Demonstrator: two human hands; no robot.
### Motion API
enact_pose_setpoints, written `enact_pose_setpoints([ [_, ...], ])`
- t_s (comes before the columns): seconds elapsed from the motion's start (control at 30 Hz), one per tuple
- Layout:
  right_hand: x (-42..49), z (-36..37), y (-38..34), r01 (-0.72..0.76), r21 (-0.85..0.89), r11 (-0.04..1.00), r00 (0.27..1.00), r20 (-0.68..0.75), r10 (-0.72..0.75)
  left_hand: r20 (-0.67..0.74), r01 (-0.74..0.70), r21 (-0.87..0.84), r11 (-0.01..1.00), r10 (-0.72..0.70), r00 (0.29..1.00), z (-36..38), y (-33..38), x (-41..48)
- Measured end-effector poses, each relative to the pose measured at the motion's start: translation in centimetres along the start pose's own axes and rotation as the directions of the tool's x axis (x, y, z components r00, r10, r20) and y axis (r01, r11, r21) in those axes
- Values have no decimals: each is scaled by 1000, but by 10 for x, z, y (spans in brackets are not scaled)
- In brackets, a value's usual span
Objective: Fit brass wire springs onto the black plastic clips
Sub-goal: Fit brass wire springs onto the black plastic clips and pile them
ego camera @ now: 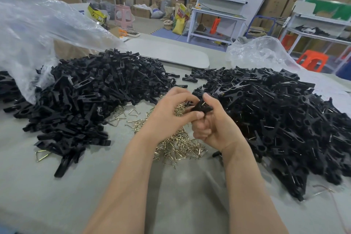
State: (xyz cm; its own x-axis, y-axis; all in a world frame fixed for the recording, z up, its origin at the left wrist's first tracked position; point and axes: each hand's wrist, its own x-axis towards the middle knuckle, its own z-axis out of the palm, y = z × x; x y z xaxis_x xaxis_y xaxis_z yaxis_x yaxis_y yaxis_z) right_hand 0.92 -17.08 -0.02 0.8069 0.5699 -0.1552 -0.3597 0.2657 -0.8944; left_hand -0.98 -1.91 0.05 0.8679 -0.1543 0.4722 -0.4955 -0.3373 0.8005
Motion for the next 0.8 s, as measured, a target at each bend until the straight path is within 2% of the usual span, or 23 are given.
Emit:
enact_pose_setpoints([
  [0.2, 6, 8, 8, 23, 202, 979, 998, 57, -35, 16, 43, -133, 990, -42, 999, 1, 4, -1],
  [0.33, 8, 12, 12, 48, 245, 968, 995, 71, -67, 39, 109, -223, 969, -103, 994, -1, 3, -1],
  [0.5, 9, 13, 14, 58, 234, 971, 990, 114, -86, 65, 122, -321, 939, -107, 992, -2, 7, -2],
  [0.57, 6, 8, 8, 10, 143, 990, 999, 45, -17, 55, 145, -298, 943, -134, 989, -4, 6, -3],
  [0.67, -2, 0, -4, -92, -197, 976, 986, -158, 61, 65, 195, -48, 980, -192, 979, -5, -1, -4],
  [0.73, -1, 2, -11, -123, -484, 866, 964, -266, -12, 101, 227, 89, 970, -235, 967, -2, -5, -3],
  [0.77, 1, 3, -15, -92, -530, 843, 941, -322, -100, 89, 241, 112, 964, -252, 964, -1, -6, -2],
  [0.8, 4, 2, -21, -9, -499, 867, 891, -397, -219, 31, 261, 93, 961, -265, 964, 0, -7, -1],
])
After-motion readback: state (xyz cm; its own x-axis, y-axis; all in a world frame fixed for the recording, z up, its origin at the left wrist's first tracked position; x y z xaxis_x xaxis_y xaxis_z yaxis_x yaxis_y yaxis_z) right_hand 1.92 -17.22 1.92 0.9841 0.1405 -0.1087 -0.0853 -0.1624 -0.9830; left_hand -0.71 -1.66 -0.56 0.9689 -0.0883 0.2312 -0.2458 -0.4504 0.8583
